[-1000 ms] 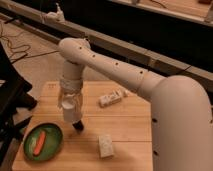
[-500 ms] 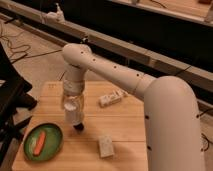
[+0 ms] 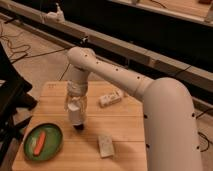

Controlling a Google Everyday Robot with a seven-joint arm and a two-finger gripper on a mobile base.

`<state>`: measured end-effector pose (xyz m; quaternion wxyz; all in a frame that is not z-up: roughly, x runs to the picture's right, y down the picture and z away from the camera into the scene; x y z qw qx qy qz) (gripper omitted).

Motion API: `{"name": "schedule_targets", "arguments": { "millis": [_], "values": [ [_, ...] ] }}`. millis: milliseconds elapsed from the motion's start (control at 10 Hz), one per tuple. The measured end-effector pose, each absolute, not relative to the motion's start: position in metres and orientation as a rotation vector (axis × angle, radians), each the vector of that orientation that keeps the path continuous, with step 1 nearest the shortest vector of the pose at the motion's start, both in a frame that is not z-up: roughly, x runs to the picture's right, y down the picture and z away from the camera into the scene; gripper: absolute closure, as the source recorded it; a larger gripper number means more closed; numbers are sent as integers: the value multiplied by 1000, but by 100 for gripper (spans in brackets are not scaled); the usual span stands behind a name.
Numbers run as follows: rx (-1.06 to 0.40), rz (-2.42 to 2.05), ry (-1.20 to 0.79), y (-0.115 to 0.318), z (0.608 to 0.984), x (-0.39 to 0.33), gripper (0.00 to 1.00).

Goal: Place the ceramic cup over the eraser

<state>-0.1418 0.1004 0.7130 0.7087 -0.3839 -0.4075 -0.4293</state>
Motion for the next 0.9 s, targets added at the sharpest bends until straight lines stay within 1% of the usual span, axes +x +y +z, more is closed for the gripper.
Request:
{"name": "schedule_targets", "arguments": {
  "millis": [500, 700, 900],
  "values": [
    [-858, -952, -922, 115, 727, -133, 100],
    [-856, -947, -941, 120, 732, -131, 96],
    [-855, -947, -942, 120, 732, -132, 96]
  ]
}}
